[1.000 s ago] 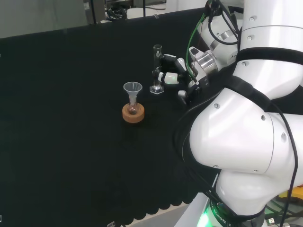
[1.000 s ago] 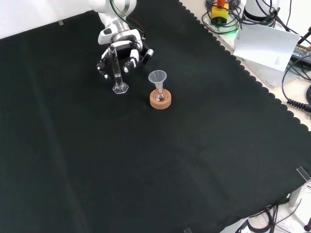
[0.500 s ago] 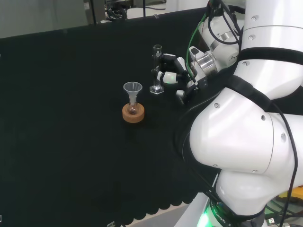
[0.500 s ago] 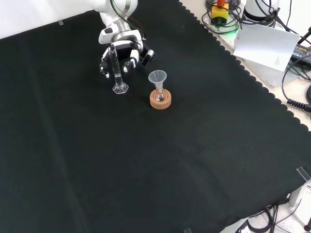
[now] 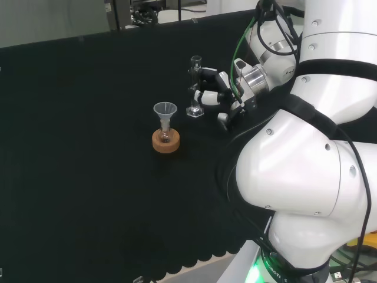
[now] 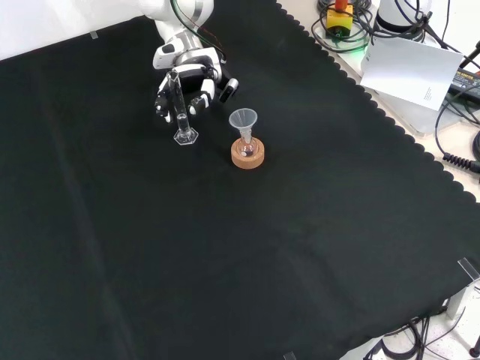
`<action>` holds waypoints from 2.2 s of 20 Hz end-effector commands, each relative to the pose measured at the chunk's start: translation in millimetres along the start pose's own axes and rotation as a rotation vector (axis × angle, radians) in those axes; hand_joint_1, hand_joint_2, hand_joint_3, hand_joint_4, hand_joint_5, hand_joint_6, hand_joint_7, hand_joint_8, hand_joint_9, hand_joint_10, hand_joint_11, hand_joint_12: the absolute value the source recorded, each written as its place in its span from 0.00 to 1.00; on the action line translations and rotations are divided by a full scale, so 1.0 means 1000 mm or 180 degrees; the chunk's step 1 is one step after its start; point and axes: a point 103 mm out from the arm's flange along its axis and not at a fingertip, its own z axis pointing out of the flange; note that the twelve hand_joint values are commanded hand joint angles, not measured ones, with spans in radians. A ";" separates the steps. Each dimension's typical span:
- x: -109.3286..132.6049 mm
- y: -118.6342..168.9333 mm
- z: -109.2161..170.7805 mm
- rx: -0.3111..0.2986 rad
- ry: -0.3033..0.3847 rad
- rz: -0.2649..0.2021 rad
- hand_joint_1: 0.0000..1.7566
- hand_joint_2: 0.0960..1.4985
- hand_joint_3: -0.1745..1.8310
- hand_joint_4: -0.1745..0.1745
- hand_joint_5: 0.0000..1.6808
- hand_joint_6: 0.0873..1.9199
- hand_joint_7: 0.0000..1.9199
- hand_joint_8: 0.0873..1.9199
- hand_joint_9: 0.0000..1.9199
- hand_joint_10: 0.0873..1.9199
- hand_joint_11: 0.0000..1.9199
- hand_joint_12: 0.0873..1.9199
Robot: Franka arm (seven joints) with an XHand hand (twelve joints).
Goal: Pick up the graduated cylinder.
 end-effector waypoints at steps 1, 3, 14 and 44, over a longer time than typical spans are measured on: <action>0.003 0.000 -0.003 -0.0003 0.0071 -0.0013 0.64 0.44 0.39 0.48 0.42 0.13 0.41 0.19 0.56 0.06 0.44 0.50; 0.003 0.000 -0.003 -0.0001 0.0082 -0.0019 0.65 0.44 0.40 0.48 0.41 0.15 0.42 0.19 0.57 0.05 0.45 0.49; 0.000 -0.001 0.002 0.0023 0.0066 -0.0008 0.66 0.44 0.40 0.47 0.39 0.22 0.44 0.19 0.60 0.03 0.47 0.48; 0.011 0.001 -0.014 -0.0193 -0.0210 -0.0026 0.71 0.73 0.09 0.00 0.57 0.51 0.51 0.50 0.70 0.02 0.57 0.43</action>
